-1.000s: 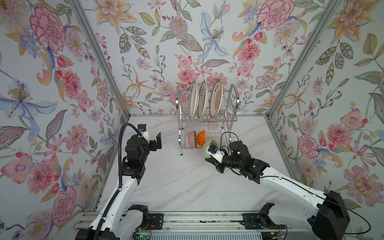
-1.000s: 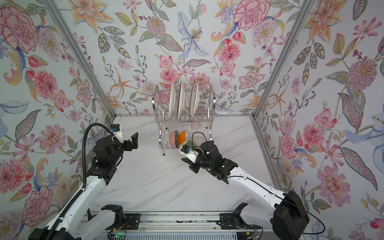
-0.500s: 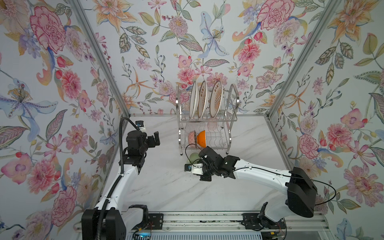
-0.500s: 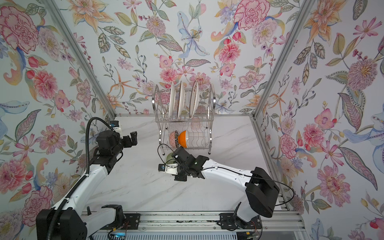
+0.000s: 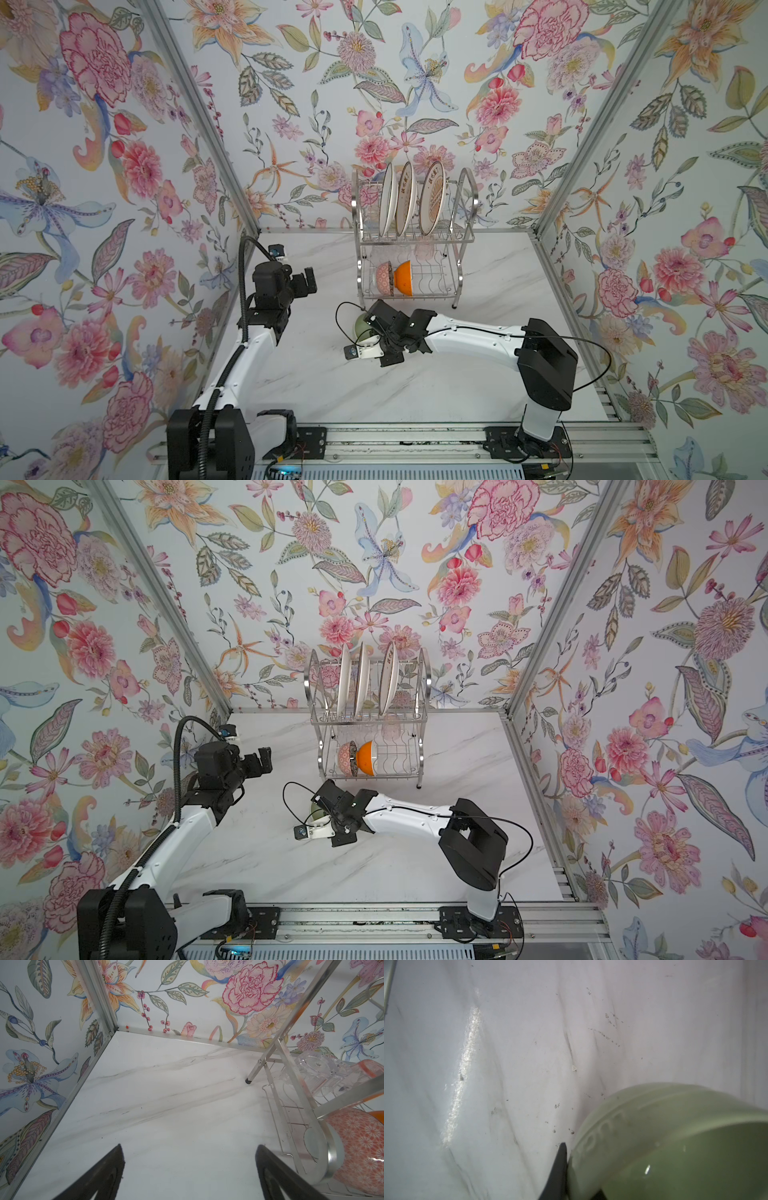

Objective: Unload the mixed dishes from the dish rack
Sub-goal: 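Lower the green bowl onto the table and open the right gripper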

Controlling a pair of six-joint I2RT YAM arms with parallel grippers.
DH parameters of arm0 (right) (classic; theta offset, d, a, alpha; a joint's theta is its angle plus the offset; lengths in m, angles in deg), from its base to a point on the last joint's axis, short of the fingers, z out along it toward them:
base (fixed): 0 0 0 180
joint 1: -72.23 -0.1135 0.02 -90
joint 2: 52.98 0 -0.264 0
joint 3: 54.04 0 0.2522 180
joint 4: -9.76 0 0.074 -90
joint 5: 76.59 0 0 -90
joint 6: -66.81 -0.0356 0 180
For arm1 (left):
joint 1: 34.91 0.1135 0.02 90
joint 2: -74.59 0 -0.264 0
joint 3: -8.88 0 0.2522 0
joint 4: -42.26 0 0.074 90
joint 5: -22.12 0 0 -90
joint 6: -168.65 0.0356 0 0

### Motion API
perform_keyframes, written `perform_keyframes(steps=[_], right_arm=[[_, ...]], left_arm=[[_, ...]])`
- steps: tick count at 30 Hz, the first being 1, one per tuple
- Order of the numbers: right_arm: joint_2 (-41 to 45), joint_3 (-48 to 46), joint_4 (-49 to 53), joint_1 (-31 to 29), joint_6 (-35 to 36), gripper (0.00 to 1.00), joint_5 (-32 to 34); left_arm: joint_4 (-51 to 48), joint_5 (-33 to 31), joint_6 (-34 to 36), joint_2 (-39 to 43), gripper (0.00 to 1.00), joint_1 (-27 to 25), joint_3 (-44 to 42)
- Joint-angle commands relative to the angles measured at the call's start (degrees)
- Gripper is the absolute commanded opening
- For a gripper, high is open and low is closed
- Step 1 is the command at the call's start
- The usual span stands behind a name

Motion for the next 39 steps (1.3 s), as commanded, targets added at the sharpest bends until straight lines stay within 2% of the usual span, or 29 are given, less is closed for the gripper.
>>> perform_keyframes(steps=[1,4,15,32,39], right_arm=[[-1.2,3.4,0.7,-0.6,2.5,0.0,0.2],[-2.5,4.0,1.0,-0.8,3.6,0.0,0.0],[-6.2,6.3,3.0,-2.5,7.1,0.0,5.9],[-8.7,6.6,3.3,-3.9,9.9,0.0,9.9],[-8.5,4.9,3.3,-4.2,9.9,0.06,10.8]], left_arm=[[-1.2,-2.0,0.9,-0.9,0.99,0.7,-0.1],[-1.0,-1.6,1.1,-2.0,0.99,0.7,0.3],[0.3,-1.1,1.4,-4.2,0.99,0.7,0.1],[0.1,0.0,2.4,-4.2,0.99,0.9,-0.3],[-0.4,1.3,2.6,-4.1,0.99,0.9,0.2]])
